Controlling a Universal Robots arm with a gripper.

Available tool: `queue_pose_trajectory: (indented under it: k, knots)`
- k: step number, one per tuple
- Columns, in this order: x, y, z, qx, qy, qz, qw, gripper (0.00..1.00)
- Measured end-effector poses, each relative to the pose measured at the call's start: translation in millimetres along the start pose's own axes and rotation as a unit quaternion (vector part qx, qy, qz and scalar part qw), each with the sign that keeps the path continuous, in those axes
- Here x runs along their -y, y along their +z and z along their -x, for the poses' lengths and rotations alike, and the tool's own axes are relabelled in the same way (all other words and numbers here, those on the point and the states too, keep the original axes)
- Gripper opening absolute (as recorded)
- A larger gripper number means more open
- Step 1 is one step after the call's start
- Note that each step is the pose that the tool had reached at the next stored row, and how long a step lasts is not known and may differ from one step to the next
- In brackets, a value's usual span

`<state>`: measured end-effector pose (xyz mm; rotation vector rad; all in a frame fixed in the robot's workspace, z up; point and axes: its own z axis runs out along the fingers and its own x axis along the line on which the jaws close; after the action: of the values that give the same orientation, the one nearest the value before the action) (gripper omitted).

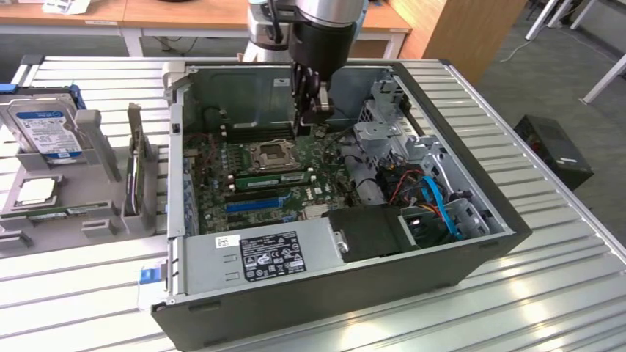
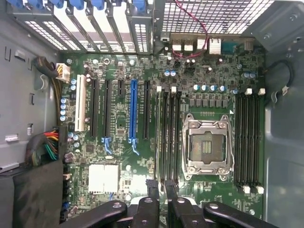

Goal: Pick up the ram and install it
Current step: 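Insert the ram into the slot, then press down the ram until it locks into place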

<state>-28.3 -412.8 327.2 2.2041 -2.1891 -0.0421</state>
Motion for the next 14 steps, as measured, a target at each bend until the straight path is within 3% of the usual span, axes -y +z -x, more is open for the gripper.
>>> queue_pose_trajectory:
  k: [14]
  knots:
    - [-0.1, -1.4, 0.0, 0.0, 0.0, -0.0001, 1.0, 0.19]
